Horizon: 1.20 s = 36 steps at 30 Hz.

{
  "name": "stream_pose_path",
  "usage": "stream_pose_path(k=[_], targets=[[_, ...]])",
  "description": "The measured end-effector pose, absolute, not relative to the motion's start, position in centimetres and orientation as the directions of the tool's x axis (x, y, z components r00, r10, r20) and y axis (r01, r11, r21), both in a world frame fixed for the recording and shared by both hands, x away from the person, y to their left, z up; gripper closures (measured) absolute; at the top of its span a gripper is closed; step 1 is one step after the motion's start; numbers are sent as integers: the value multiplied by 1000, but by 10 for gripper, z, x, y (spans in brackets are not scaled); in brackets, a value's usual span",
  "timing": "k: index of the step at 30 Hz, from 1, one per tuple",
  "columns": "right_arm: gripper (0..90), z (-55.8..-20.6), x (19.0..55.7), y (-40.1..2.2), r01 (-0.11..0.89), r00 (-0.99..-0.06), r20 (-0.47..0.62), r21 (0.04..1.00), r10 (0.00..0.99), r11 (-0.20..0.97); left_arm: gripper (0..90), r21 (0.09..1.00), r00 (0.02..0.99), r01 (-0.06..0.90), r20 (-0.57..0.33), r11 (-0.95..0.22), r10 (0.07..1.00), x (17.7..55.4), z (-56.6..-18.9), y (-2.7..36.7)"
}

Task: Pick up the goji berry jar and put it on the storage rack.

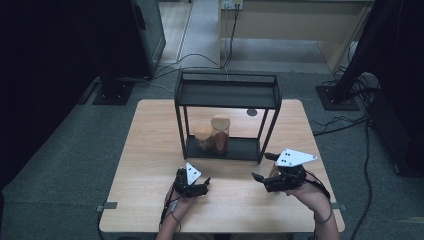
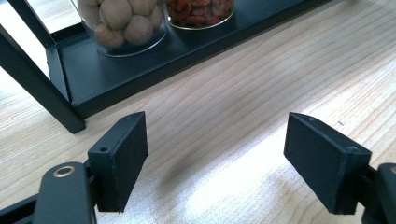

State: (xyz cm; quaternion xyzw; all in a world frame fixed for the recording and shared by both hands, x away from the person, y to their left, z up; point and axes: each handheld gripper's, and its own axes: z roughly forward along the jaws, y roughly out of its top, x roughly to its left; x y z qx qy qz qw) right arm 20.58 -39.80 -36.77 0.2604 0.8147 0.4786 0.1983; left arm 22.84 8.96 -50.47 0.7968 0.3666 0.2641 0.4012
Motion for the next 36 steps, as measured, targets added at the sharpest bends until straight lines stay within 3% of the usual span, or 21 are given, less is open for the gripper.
stream_pose_path(k=[36], targets=[[198,-362,202,-423,263,-767,-63,876,638,403,217,835,590,369,129,-408,797,228,-505,90]])
